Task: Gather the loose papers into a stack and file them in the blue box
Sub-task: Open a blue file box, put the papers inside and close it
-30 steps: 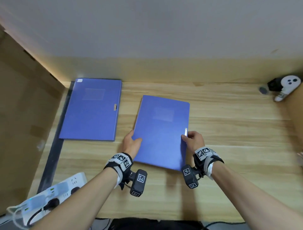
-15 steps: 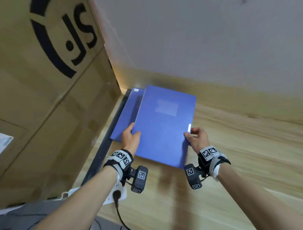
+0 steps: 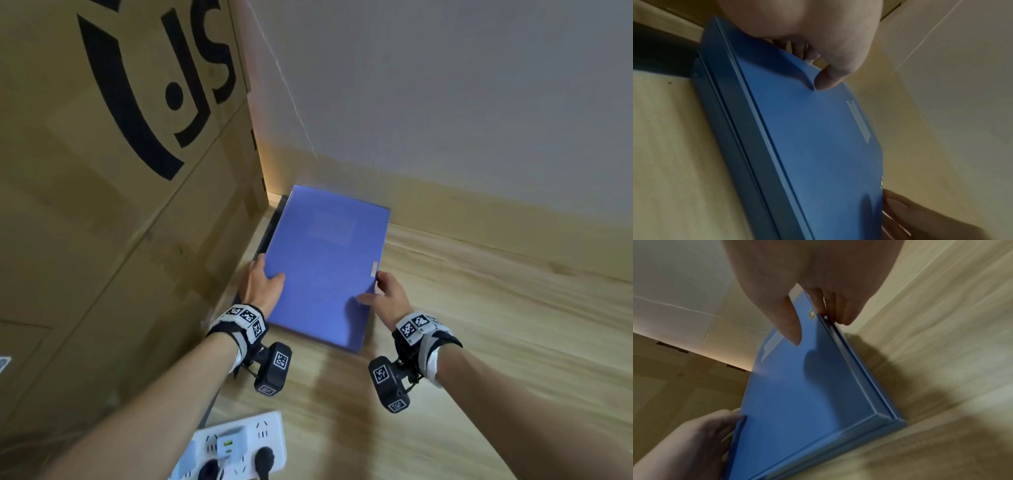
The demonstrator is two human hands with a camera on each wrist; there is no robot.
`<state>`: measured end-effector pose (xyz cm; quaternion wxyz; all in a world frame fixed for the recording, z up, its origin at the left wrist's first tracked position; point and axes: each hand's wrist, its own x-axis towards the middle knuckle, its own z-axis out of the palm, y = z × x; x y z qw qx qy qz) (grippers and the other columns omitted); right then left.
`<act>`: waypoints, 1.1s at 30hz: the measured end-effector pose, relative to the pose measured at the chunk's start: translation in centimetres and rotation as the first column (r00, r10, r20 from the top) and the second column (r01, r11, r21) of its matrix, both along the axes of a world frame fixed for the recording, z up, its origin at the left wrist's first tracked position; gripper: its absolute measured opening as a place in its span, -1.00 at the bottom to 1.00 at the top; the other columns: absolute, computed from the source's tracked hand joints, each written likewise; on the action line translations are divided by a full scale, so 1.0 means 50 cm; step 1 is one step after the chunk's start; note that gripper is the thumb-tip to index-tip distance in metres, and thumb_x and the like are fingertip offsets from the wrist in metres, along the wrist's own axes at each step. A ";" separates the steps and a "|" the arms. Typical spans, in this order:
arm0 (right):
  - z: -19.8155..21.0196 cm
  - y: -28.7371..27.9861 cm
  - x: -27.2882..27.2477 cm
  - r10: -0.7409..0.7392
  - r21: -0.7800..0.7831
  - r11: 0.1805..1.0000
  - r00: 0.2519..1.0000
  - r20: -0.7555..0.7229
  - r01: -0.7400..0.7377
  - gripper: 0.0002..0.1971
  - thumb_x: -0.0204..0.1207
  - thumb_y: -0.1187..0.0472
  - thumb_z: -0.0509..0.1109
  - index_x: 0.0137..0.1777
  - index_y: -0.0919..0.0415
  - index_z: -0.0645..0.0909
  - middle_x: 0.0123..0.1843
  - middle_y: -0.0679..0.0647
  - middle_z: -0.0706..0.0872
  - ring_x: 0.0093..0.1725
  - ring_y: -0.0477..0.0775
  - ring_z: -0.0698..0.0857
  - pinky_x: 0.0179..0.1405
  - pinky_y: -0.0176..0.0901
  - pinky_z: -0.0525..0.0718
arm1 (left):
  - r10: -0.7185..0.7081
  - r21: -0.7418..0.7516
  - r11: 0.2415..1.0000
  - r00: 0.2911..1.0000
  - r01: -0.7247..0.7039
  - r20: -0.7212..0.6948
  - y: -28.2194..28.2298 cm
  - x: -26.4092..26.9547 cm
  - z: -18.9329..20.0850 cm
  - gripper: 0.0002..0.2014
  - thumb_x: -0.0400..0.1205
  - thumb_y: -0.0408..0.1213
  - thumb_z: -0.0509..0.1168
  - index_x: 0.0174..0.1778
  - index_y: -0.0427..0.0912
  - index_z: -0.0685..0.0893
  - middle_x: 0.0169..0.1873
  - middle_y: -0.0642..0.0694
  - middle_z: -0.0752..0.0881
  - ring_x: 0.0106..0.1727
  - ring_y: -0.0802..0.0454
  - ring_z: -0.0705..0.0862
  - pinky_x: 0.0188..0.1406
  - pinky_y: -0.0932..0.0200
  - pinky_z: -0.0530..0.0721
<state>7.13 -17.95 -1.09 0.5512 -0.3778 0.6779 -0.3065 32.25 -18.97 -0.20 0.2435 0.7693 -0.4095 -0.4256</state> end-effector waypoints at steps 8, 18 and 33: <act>-0.009 0.011 0.015 -0.097 0.016 0.995 0.989 0.108 0.096 -0.43 0.46 0.59 0.33 0.46 0.28 0.38 0.08 -0.08 0.69 -0.03 -0.08 0.70 -0.15 -0.28 0.62 | -0.029 -0.006 1.000 0.998 0.028 -0.050 -0.001 0.005 -0.036 -0.26 0.59 -0.12 0.15 0.72 0.03 0.06 0.71 0.00 0.17 0.71 -0.04 0.19 0.66 -0.16 0.25; -0.007 0.011 0.001 -0.048 0.046 0.998 0.995 0.086 0.044 -0.48 0.43 0.45 0.38 0.40 0.22 0.41 0.11 -0.03 0.72 0.00 0.07 0.74 0.03 -0.09 0.70 | -0.097 0.000 0.995 0.987 0.098 0.131 -0.003 0.002 -0.052 -0.30 0.71 0.03 0.17 0.72 -0.05 0.03 0.73 -0.09 0.12 0.72 -0.11 0.15 0.66 -0.22 0.21; 0.118 0.084 -0.280 -0.136 0.040 0.990 0.990 -0.036 0.137 -0.51 0.50 0.34 0.41 0.46 0.27 0.53 0.36 0.20 0.67 0.36 0.19 0.63 0.49 0.17 0.51 | -0.195 -0.113 0.976 0.978 0.186 -0.069 0.022 -0.291 0.160 -0.42 0.69 -0.34 0.20 0.65 -0.05 0.26 0.54 -0.12 0.45 0.56 -0.14 0.41 0.45 -0.08 0.49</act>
